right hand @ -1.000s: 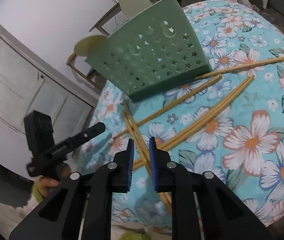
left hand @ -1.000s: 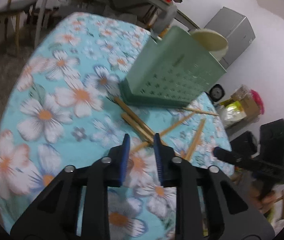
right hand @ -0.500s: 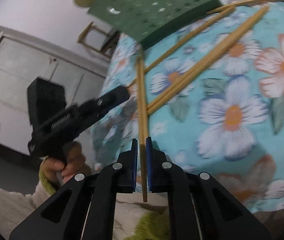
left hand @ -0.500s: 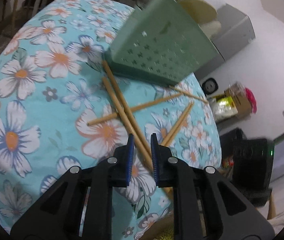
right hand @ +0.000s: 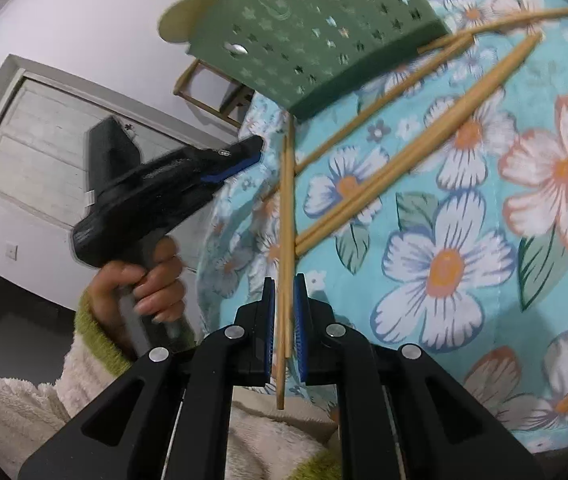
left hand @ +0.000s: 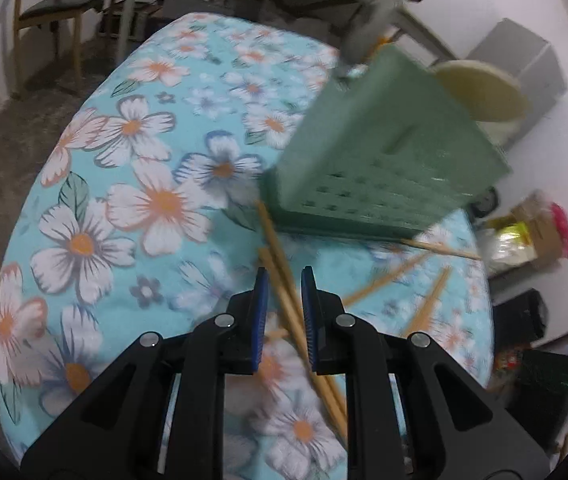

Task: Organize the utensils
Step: 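Move both tools to the loose wooden chopsticks and grasp one each, then lift the wooden chopsticks upright with both tools, then drop the left tool's chopstick into the green holder while the right tool carries its chopstick over, then lower the chopstick into the green holder and open the right tool, then grasp a loose wooden chopstick on the bedspread with the right tool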

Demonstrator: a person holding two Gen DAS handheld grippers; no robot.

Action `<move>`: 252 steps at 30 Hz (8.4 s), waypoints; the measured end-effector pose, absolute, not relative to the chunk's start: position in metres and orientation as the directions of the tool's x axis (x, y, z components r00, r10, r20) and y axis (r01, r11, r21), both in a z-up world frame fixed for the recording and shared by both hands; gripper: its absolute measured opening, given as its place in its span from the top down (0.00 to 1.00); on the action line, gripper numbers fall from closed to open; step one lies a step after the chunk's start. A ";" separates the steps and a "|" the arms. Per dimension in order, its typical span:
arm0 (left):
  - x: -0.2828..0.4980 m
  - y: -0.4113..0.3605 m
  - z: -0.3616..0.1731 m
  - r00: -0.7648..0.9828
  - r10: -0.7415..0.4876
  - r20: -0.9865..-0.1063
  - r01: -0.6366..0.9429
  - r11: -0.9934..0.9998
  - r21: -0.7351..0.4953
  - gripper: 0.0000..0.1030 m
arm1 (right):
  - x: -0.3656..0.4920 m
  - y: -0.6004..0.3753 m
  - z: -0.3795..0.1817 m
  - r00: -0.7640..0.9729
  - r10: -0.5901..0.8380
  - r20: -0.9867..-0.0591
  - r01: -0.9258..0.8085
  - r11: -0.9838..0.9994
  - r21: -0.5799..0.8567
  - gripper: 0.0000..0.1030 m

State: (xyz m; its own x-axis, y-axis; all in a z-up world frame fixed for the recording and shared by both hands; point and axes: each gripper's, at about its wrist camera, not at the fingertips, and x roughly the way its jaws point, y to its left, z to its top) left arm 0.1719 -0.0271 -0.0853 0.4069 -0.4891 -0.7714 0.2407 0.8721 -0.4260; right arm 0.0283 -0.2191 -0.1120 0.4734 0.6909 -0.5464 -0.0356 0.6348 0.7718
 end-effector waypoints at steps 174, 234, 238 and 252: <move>0.237 -0.090 0.104 0.737 -0.639 -0.220 0.575 0.764 -0.293 0.77 | 0.026 -0.266 0.054 0.884 0.137 -0.448 0.036 0.934 0.356 0.93; 0.141 0.030 -0.030 0.647 -0.568 -0.509 0.473 0.822 -0.318 0.37 | 0.134 -0.247 0.124 0.957 0.050 -0.285 -0.024 0.995 0.093 0.51; 0.139 0.022 -0.029 0.639 -0.570 -0.516 0.487 0.820 -0.302 0.37 | 0.094 -0.266 0.121 0.961 0.030 -0.275 0.008 0.991 0.137 0.50; 0.132 -0.019 -0.031 0.601 -0.573 -0.558 0.547 0.803 -0.235 0.37 | 0.059 -0.307 0.010 0.821 0.028 -0.570 0.025 0.996 0.084 0.61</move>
